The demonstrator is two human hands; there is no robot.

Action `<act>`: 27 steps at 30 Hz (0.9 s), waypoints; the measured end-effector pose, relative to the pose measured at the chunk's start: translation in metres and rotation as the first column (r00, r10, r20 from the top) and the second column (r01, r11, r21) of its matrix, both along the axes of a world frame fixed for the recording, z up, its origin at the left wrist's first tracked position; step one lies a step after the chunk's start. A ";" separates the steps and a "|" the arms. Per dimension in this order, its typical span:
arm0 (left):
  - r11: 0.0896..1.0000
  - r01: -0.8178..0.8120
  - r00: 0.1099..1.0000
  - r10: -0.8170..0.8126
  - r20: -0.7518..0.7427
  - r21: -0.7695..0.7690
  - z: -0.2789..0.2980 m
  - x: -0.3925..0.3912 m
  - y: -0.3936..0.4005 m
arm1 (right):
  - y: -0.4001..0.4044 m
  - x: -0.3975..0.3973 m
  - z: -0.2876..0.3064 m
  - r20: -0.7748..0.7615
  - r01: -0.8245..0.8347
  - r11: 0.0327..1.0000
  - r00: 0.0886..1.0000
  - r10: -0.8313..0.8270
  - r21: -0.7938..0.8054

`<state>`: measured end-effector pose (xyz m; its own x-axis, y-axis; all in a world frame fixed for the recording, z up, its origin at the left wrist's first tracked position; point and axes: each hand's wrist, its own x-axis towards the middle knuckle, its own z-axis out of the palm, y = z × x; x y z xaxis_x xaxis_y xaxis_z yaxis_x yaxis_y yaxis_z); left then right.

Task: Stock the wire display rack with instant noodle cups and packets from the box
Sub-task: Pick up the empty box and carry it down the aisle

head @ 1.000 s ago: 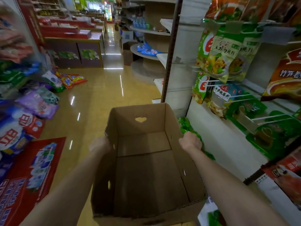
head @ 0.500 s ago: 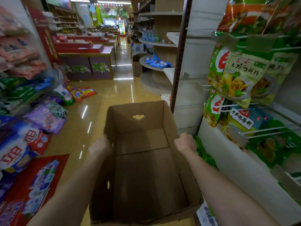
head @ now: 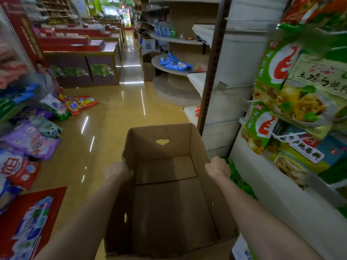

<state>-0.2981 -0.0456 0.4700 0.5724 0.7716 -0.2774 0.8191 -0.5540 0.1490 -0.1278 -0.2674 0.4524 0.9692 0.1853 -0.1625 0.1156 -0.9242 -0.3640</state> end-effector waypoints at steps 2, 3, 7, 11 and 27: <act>1.000 0.003 1.000 -0.002 0.025 -0.026 -0.001 0.017 0.026 | 0.022 0.014 0.002 0.004 0.017 1.000 1.000 -0.017 0.013; 0.999 0.000 0.999 0.001 0.036 -0.034 -0.002 0.025 0.038 | 0.032 0.020 0.003 0.005 0.025 1.000 1.000 -0.025 0.015; 0.998 0.008 0.998 -0.005 0.060 -0.060 -0.012 0.047 0.074 | 0.065 0.036 -0.008 -0.014 0.078 0.997 0.997 -0.078 0.004; 0.992 -0.019 0.996 0.030 0.081 -0.127 -0.039 0.058 0.098 | 0.081 0.043 -0.030 -0.033 0.083 0.996 0.996 -0.084 -0.027; 0.738 -0.529 0.786 0.612 0.085 -0.419 -0.255 0.065 0.084 | 0.086 0.075 -0.246 -0.372 -0.023 0.973 0.926 -0.065 -0.228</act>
<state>-0.2328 0.0381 0.2146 0.1306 0.8406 -0.5256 0.8893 0.1350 0.4369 -0.0523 -0.1812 0.2069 0.8318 0.0819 -0.5490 -0.0085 -0.9871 -0.1602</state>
